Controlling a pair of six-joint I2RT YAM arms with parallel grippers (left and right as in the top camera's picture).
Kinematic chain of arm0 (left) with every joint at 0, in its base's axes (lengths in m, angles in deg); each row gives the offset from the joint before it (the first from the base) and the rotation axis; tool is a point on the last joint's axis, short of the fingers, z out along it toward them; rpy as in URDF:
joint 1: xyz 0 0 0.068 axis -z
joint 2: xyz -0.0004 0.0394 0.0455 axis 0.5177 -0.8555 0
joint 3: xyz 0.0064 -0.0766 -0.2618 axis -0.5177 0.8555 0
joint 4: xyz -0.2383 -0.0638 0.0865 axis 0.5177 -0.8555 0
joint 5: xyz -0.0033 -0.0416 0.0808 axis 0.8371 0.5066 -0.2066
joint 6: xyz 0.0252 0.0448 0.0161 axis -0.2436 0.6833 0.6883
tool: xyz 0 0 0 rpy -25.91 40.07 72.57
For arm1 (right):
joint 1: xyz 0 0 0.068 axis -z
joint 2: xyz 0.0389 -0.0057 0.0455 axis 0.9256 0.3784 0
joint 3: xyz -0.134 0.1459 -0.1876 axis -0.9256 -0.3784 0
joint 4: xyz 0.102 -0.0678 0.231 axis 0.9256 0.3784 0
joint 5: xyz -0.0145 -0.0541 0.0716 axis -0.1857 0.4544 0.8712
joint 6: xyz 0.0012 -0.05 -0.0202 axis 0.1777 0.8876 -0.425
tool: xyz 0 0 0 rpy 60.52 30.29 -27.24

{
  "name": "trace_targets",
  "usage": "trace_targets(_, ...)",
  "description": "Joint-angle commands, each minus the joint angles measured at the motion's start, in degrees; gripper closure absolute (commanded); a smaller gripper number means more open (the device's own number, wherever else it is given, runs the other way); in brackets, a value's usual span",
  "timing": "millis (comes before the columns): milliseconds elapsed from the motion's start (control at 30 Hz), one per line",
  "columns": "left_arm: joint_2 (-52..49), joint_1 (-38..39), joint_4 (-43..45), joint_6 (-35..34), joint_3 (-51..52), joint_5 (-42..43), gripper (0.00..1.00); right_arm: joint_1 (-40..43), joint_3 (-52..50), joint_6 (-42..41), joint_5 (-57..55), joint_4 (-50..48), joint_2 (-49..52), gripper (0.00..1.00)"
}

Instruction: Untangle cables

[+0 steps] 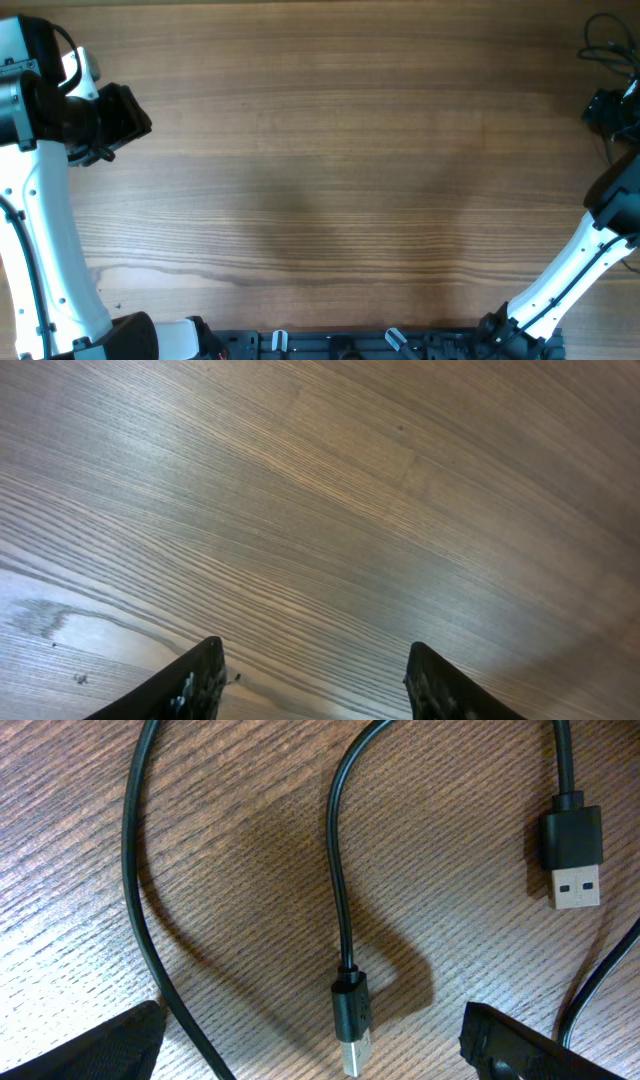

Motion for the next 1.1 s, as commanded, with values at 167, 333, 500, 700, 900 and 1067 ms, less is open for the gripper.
trace_targets(167, 0.2, 0.13, 0.24, 0.94, 0.04, -0.55, 0.41, -0.04, 1.11, -3.76, 0.61, 3.65, -0.94, 0.07)
trace_targets(333, 0.2, 0.13, 0.68, 0.96, 0.04, -0.55, 0.41, 0.7, 1.11, -13.25, 3.61, 6.88, -1.31, 0.07)
trace_targets(500, 0.2, 0.13, 0.63, 0.94, 0.04, -0.55, 0.41, 0.7, 1.97, -14.25, 8.85, 6.38, -5.86, 0.08)
trace_targets(700, 0.2, 0.13, 0.83, 0.96, 0.04, -0.55, 0.41, 1.33, 1.95, -17.18, -0.13, 5.66, -7.43, 0.05)
trace_targets(900, 0.2, 0.13, 0.79, 0.96, 0.04, -0.55, 0.41, 3.23, 1.4, -19.91, 0.26, 3.52, -6.93, 0.07)
trace_targets(1067, 0.2, 0.13, 0.24, 0.96, 0.04, -0.55, 0.41, 3.13, 1.36, -20.15, 4.17, 3.34, -3.04, 0.17)
